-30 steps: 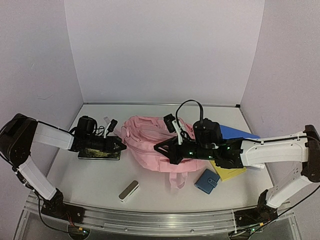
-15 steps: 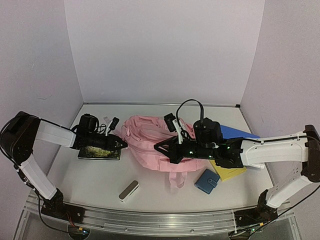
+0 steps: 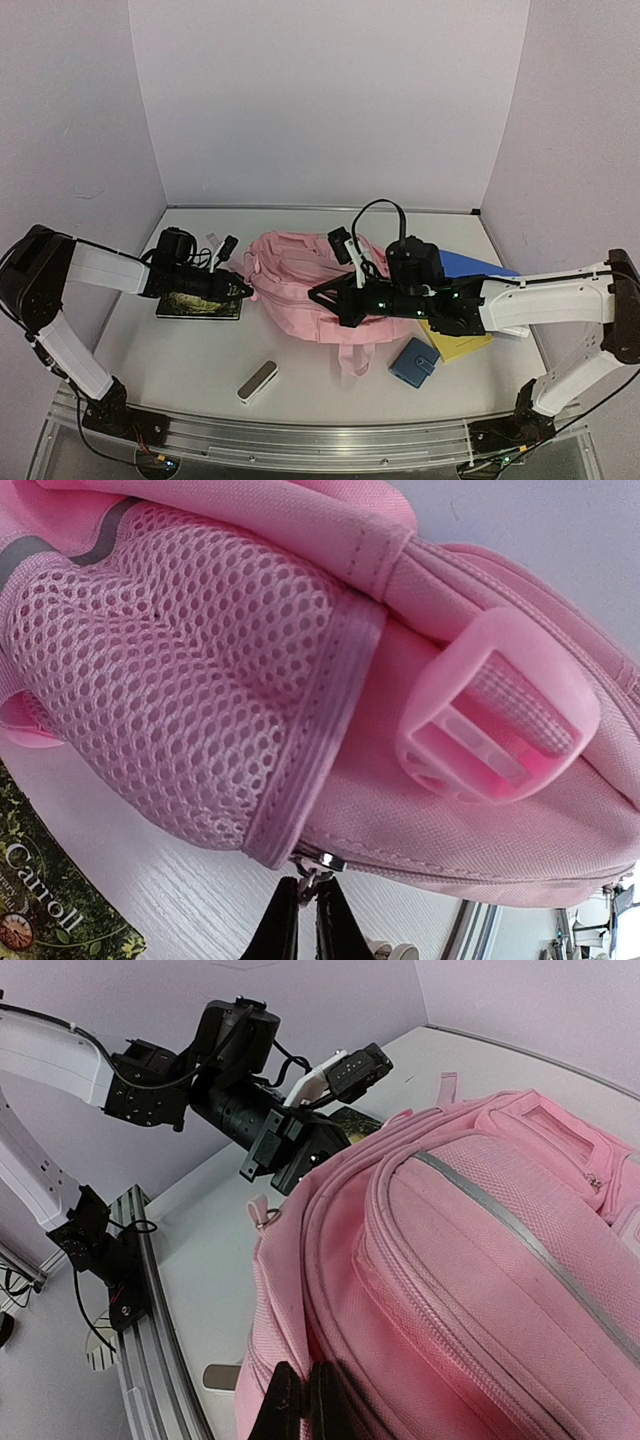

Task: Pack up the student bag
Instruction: Unzip the student bag at the center of the board.

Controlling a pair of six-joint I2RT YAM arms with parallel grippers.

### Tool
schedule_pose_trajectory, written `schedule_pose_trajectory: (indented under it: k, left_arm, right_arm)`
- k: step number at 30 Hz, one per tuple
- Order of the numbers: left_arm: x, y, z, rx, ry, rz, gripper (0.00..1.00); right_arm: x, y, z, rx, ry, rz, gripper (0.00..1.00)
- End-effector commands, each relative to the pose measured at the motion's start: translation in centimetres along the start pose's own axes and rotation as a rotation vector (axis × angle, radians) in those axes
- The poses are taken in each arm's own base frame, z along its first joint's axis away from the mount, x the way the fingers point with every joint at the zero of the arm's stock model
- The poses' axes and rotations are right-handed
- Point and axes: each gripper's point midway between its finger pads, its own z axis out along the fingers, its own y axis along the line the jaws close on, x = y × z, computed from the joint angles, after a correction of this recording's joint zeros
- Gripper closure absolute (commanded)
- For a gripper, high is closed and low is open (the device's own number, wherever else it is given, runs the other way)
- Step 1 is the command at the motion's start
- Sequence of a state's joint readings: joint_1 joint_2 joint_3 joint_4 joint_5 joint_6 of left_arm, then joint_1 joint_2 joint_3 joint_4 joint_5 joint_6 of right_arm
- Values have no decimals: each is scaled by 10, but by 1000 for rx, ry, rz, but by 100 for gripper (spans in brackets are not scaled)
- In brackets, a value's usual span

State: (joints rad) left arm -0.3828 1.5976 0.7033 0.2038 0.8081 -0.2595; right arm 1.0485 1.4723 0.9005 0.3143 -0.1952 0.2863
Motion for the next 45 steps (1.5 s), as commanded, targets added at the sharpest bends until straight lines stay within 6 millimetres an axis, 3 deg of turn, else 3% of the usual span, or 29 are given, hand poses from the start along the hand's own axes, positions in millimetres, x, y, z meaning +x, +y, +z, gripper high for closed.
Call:
schedule_pose_trajectory:
  k: [1, 17, 27, 32, 38, 45]
  left_arm:
    - [-10, -12, -14, -25, -9, 29, 100]
    - [12, -39, -35, -18, 33, -88, 100]
    - [22, -56, -26, 26, 65, -119, 100]
    - [29, -53, -21, 24, 82, -140, 100]
    - [38, -71, -7, 69, 111, -122, 100]
    - [42, -89, 5, 112, 122, -115, 100]
  right_arm:
    - [-47, -4, -4, 31, -175, 1, 100]
    - [-21, -32, 17, 153, -105, 2, 100]
    - [-12, -37, 38, 197, -110, 44, 100]
    - [-14, -44, 43, 233, -147, 82, 100]
    - [-15, -64, 44, 338, -184, 111, 100]
    - [-4, -70, 60, 349, -169, 115, 100]
